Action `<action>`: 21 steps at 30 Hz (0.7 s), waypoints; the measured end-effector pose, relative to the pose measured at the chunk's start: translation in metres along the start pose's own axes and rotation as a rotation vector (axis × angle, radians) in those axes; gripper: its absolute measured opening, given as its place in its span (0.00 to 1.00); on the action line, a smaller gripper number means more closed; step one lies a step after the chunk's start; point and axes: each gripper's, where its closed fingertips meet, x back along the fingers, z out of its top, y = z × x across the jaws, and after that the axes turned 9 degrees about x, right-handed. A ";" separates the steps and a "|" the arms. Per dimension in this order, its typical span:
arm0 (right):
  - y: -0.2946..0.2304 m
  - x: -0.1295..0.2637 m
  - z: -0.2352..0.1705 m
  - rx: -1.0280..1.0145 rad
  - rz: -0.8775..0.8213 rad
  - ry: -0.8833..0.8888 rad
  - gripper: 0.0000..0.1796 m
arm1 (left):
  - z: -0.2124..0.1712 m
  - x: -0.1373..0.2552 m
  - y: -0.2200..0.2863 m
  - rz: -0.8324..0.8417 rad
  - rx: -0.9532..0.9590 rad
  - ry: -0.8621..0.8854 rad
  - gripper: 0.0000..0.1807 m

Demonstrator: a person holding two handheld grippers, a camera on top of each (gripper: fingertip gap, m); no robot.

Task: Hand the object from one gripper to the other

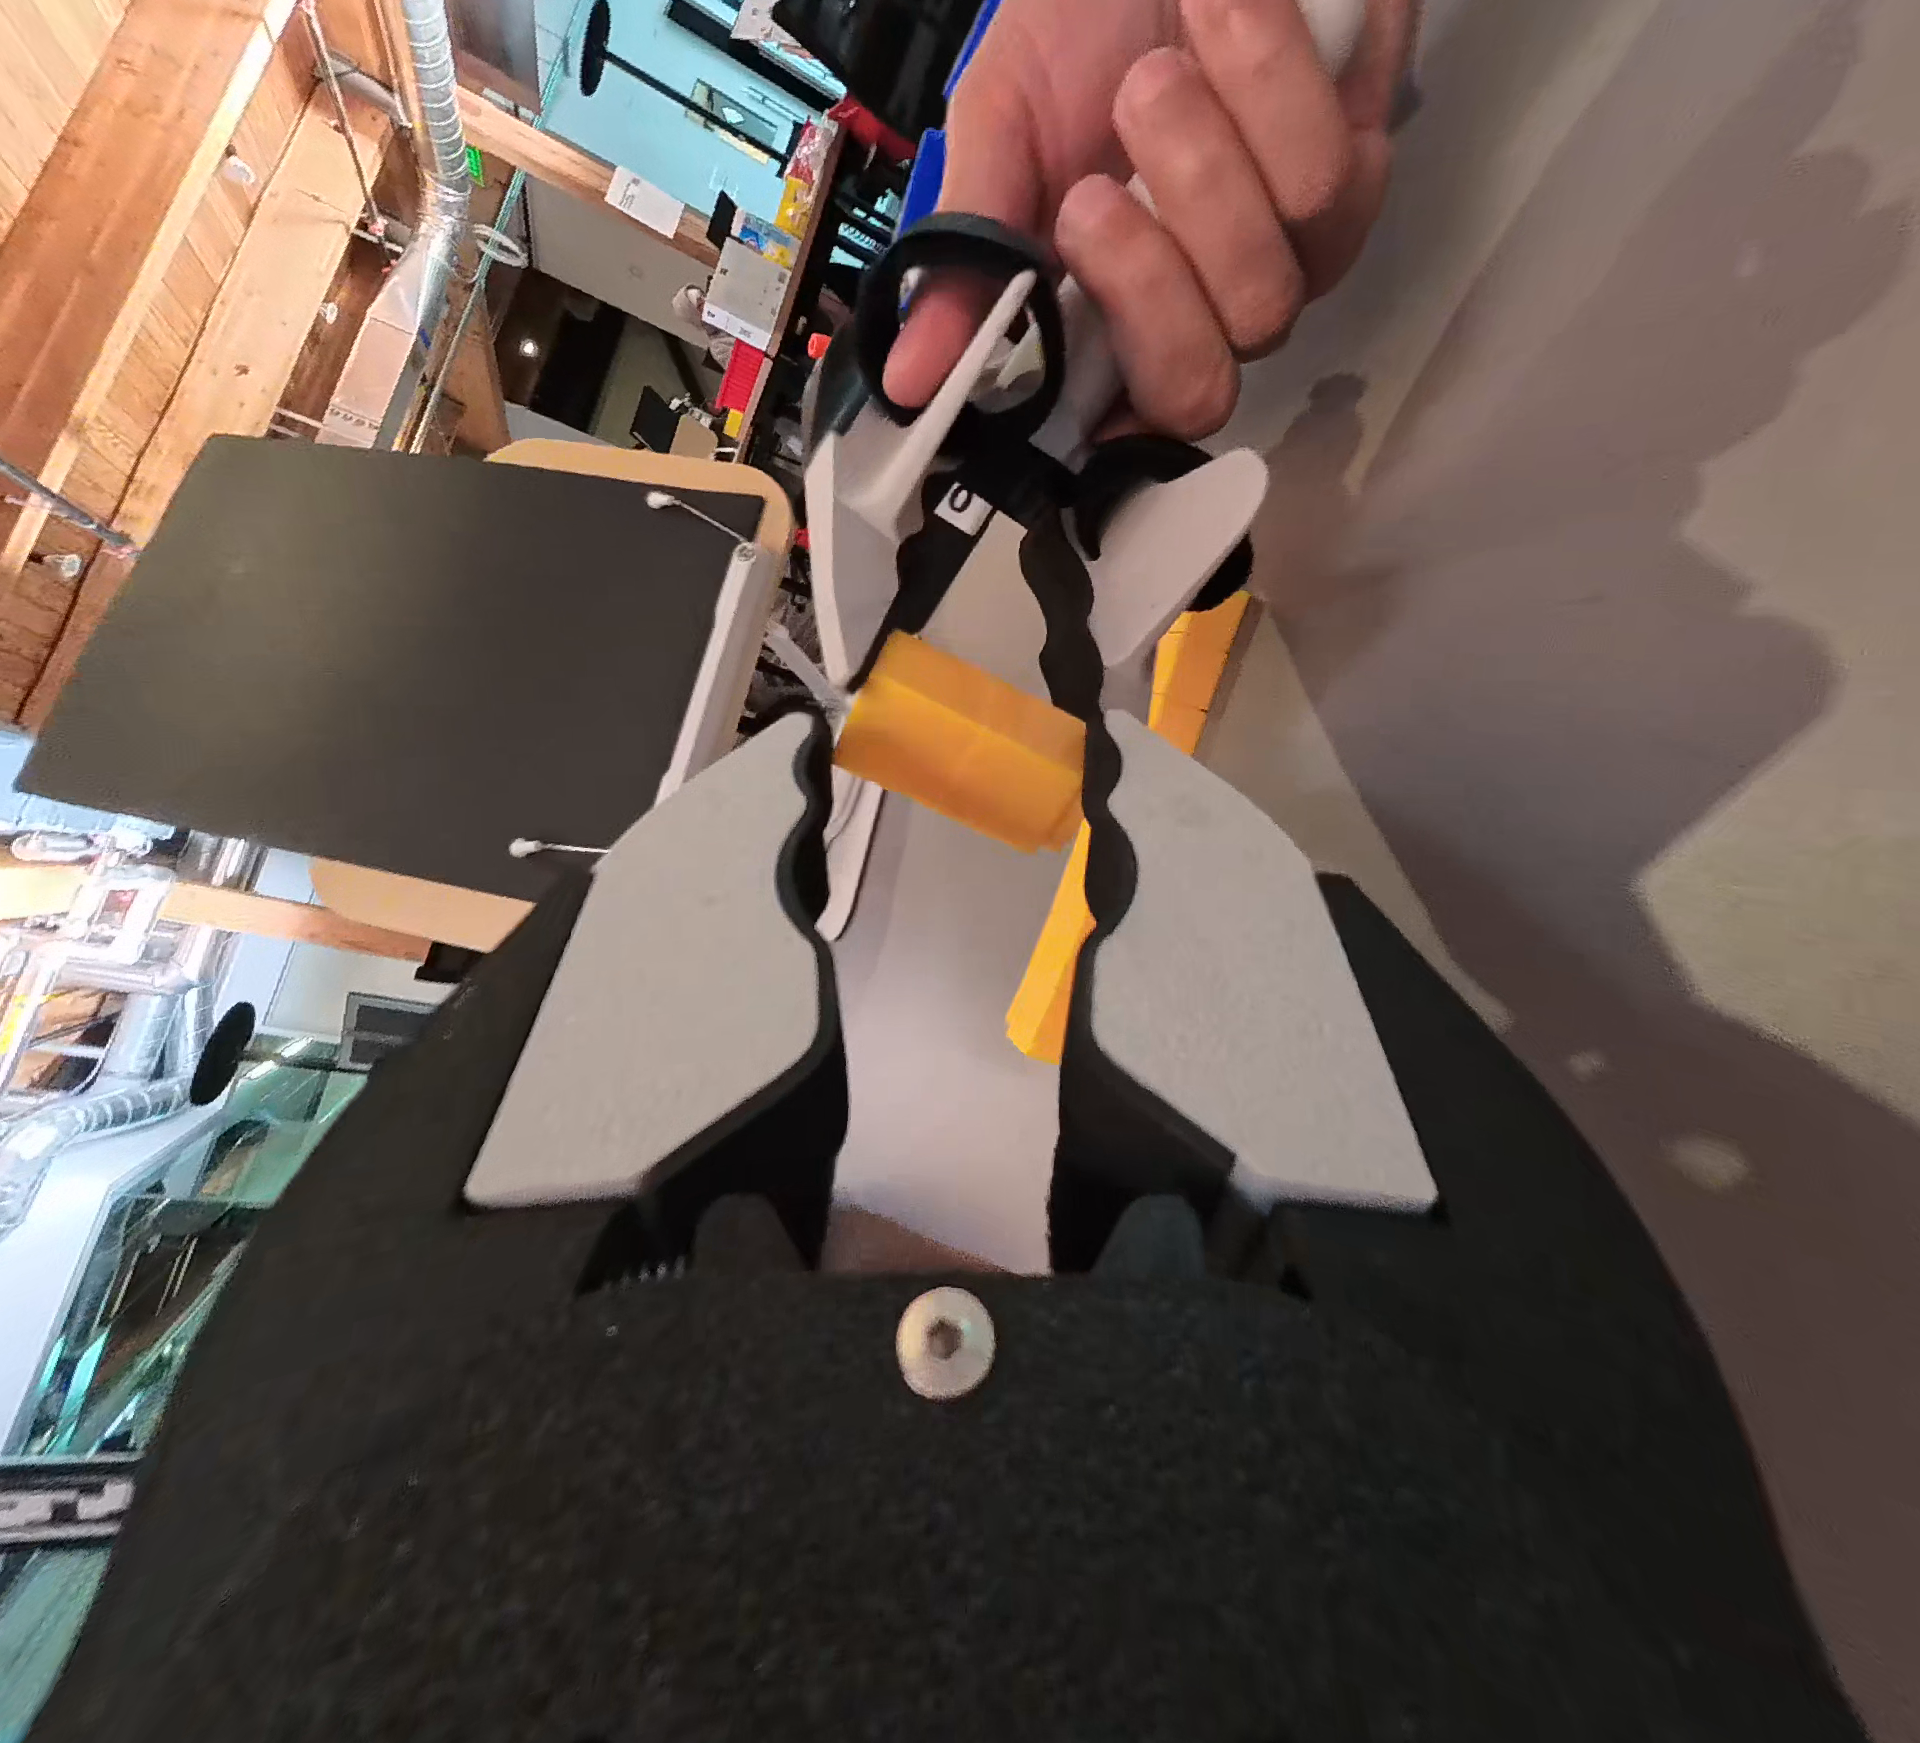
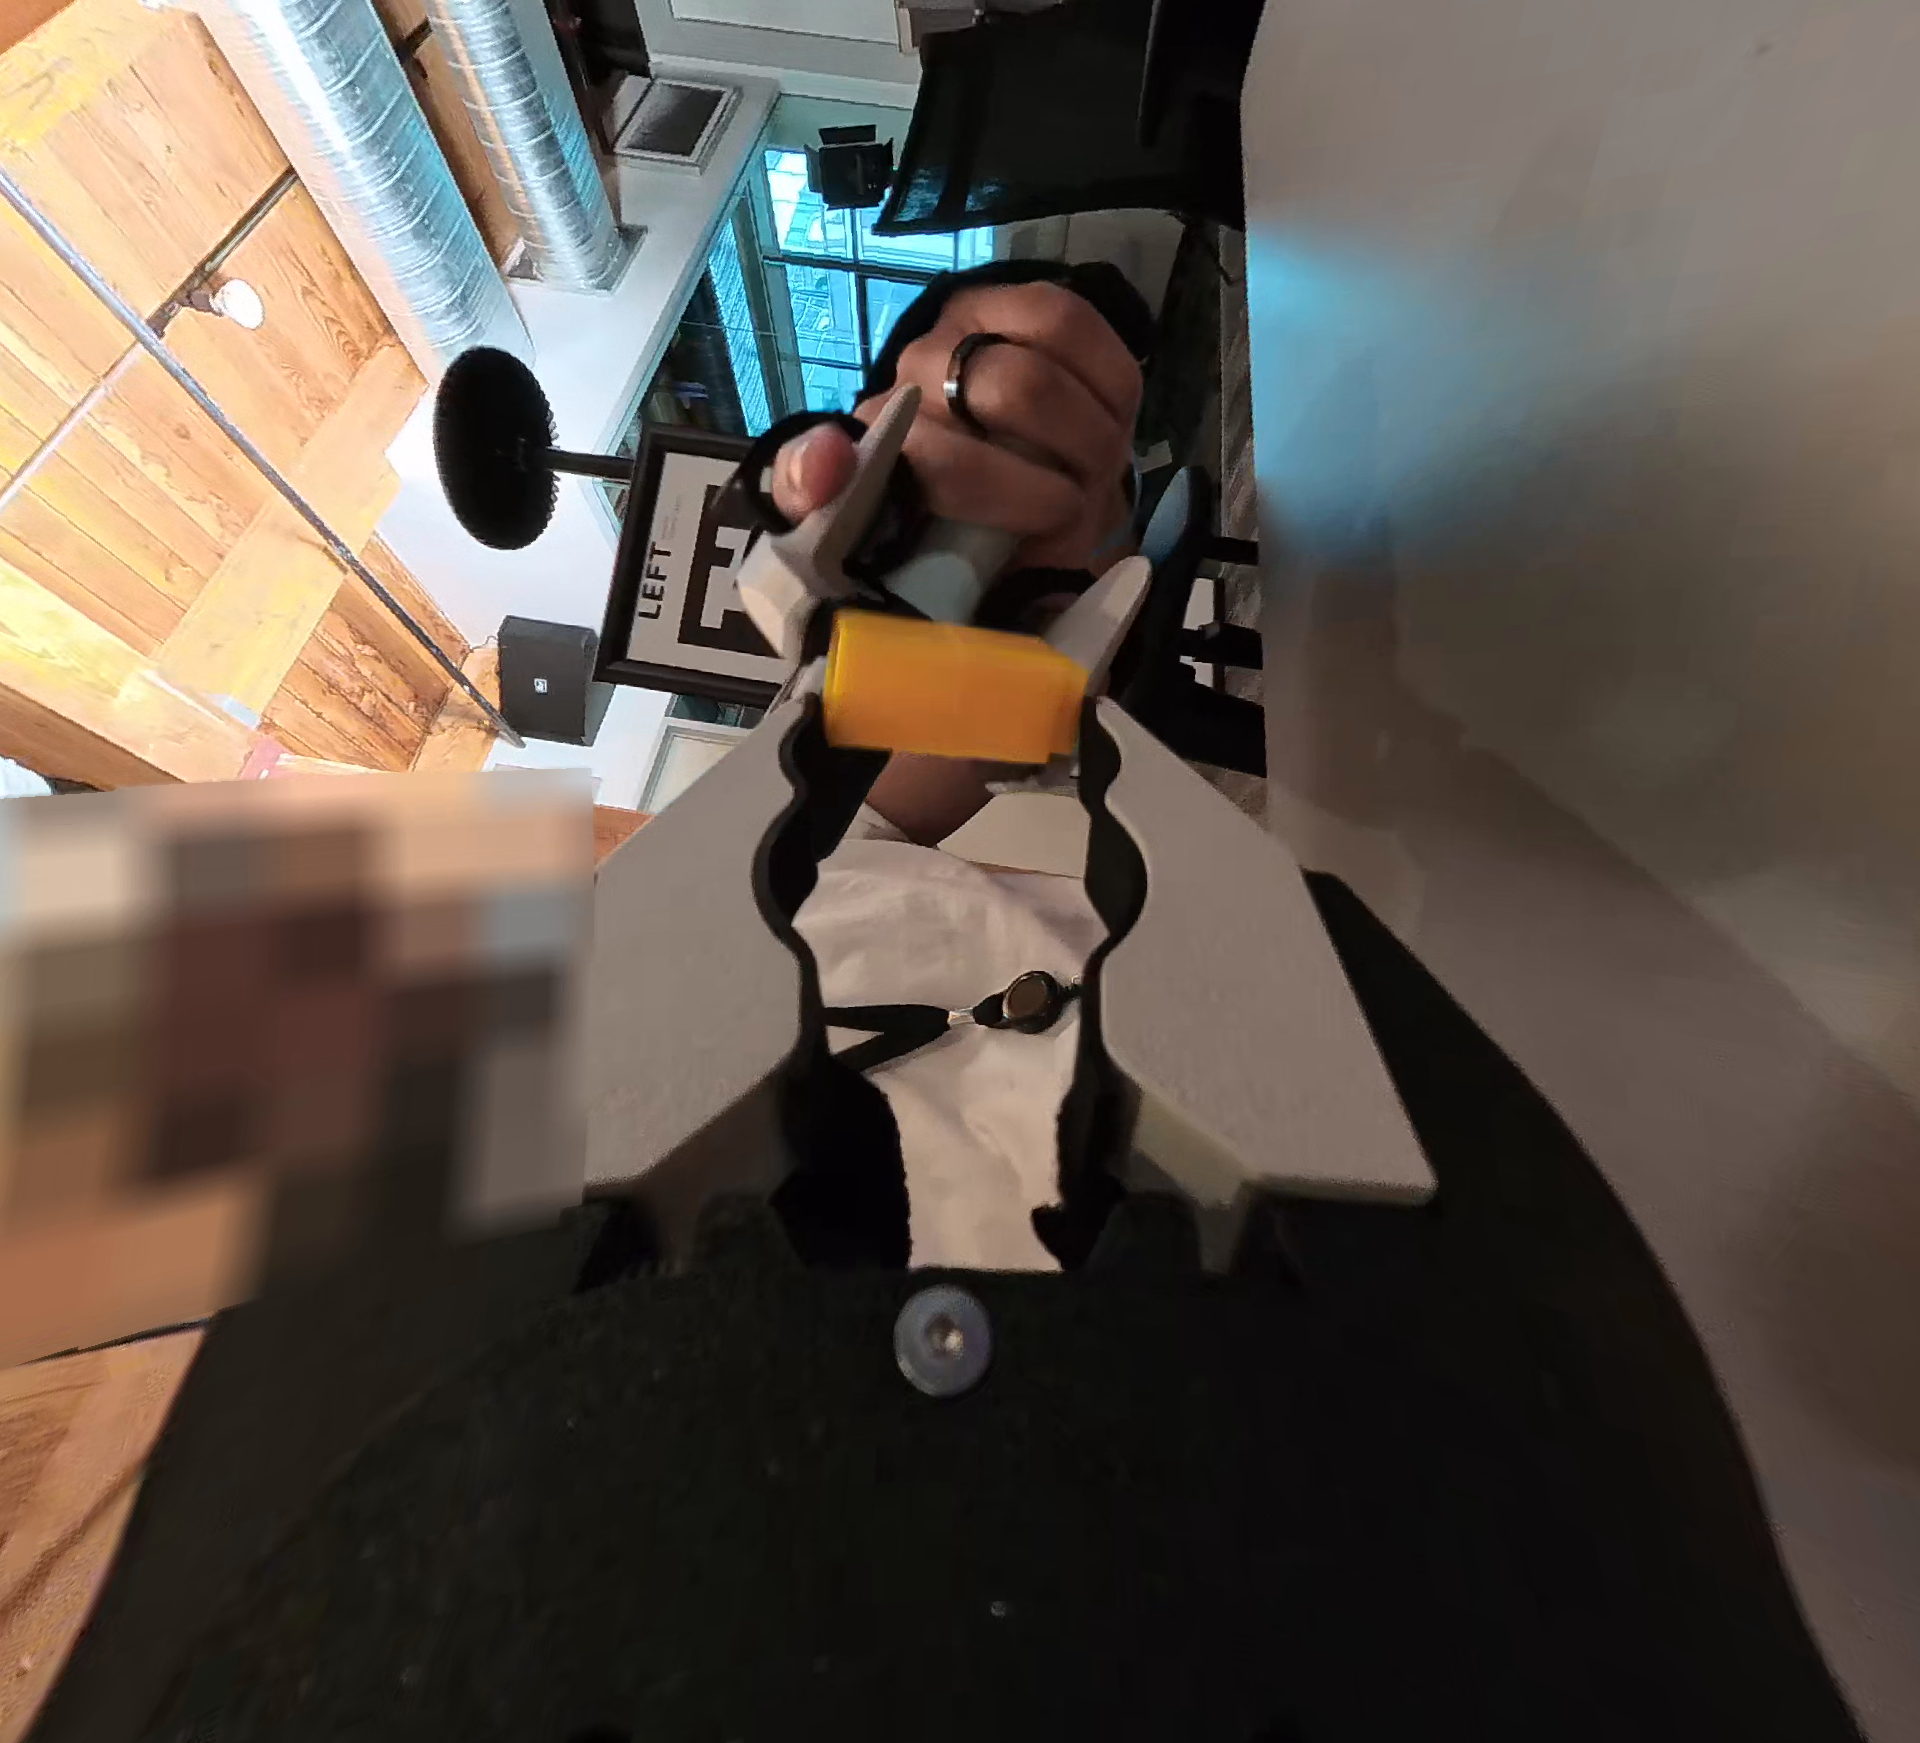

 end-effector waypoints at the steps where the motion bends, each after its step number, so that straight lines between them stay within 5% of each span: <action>1: -0.004 0.000 0.001 0.023 0.013 0.002 0.30 | -0.001 0.000 -0.005 0.025 0.012 -0.008 0.25; 4: -0.015 0.007 0.014 0.149 0.016 0.070 0.33 | -0.003 0.003 -0.028 0.122 0.068 -0.008 0.25; 9: -0.003 0.037 0.059 0.734 -0.461 0.248 0.35 | -0.013 0.008 -0.053 0.135 0.388 0.026 0.25; 11: -0.011 0.033 0.061 0.969 -0.524 0.261 0.35 | -0.009 0.010 -0.058 0.086 0.562 0.101 0.25; 13: -0.017 0.016 0.046 0.974 -0.413 0.227 0.35 | -0.001 0.014 -0.058 0.003 0.700 0.182 0.25; 17: -0.040 -0.006 0.028 0.620 -0.018 0.196 0.34 | 0.011 0.021 -0.056 -0.076 0.756 0.271 0.25; 19: -0.045 -0.013 0.021 0.564 0.064 0.161 0.33 | 0.014 0.020 -0.051 -0.093 0.735 0.278 0.25; 21: -0.045 -0.018 0.018 0.601 0.056 0.149 0.22 | 0.016 0.019 -0.046 -0.102 0.723 0.276 0.25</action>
